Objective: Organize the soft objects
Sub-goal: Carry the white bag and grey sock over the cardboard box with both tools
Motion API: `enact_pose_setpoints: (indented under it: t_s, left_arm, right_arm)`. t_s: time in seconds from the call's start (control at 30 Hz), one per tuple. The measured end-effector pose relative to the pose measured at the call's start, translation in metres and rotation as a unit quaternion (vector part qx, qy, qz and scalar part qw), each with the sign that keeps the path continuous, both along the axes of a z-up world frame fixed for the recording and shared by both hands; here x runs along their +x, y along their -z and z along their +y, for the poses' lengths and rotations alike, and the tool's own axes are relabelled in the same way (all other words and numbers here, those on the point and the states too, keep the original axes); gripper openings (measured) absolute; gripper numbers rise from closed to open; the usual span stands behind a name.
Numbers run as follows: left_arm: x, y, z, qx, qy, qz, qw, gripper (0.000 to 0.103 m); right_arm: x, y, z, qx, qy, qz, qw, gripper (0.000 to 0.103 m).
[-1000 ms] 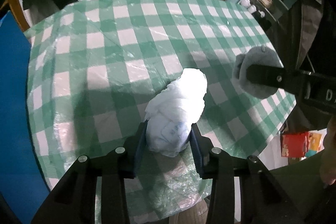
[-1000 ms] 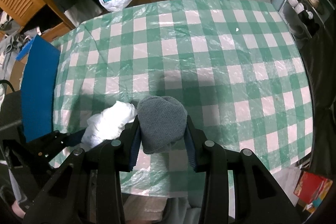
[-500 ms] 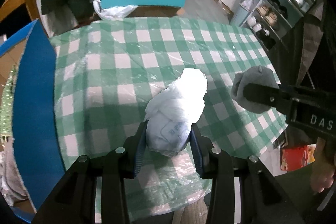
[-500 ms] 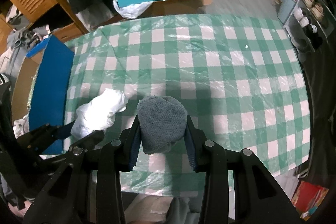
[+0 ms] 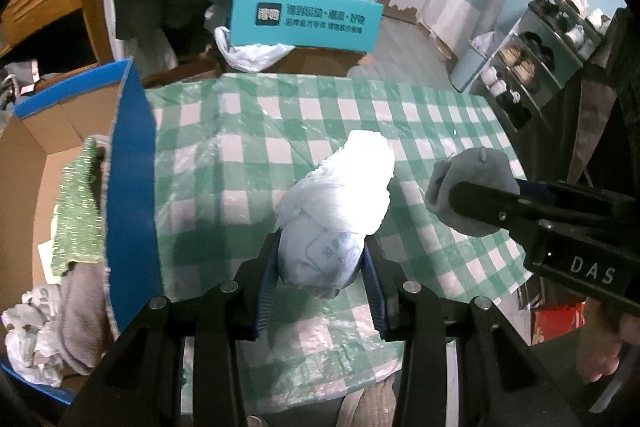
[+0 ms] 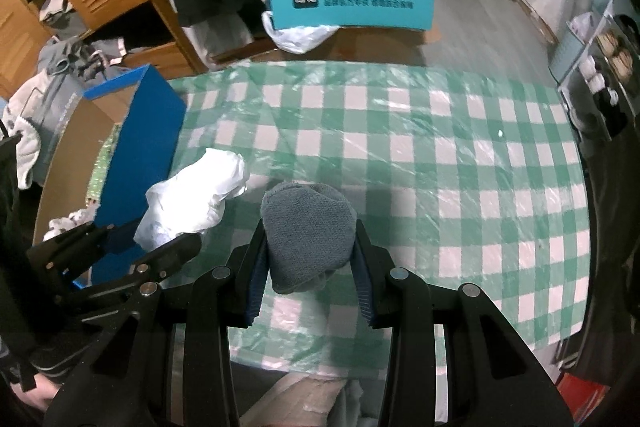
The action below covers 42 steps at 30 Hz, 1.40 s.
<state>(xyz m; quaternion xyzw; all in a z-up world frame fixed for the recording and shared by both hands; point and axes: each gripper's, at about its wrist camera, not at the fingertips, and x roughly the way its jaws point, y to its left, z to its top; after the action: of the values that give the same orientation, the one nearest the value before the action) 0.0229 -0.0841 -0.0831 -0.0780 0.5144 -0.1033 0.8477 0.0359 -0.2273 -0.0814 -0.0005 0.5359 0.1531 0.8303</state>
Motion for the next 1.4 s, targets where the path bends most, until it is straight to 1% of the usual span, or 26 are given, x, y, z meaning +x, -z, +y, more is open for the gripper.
enact_pose_setpoints:
  t_s: [0.33,0.47,0.6,0.8,1.2,1.4]
  left_arm:
    - [-0.006,-0.014,0.035,0.005,-0.034,-0.008,0.9994,0.04]
    - [-0.012,-0.02,0.048,0.005,-0.049,-0.014,0.9987,0.04]
    - [-0.015,-0.027,0.064,0.013,-0.067,-0.024,0.9974,0.04]
    - [-0.019,-0.034,0.089,0.011,-0.089,-0.028,0.9955,0.04]
    - [-0.027,-0.047,0.15,0.007,-0.146,-0.042,0.9884,0.04]
    - [-0.032,-0.045,0.18,0.012,-0.177,-0.04,0.9833,0.04]
  right_arm:
    - [0.0,-0.02,0.037,0.002,-0.035,-0.018,0.999,0.037]
    - [0.0,-0.024,0.053,0.004,-0.049,-0.022,0.999,0.037]
    - [0.002,-0.027,0.07,0.005,-0.063,-0.024,0.998,0.037]
    - [0.004,-0.034,0.098,0.007,-0.083,-0.028,0.996,0.037]
    - [0.013,-0.038,0.157,0.016,-0.126,-0.024,0.992,0.037]
    - [0.016,-0.035,0.192,0.023,-0.15,-0.016,0.988,0.037]
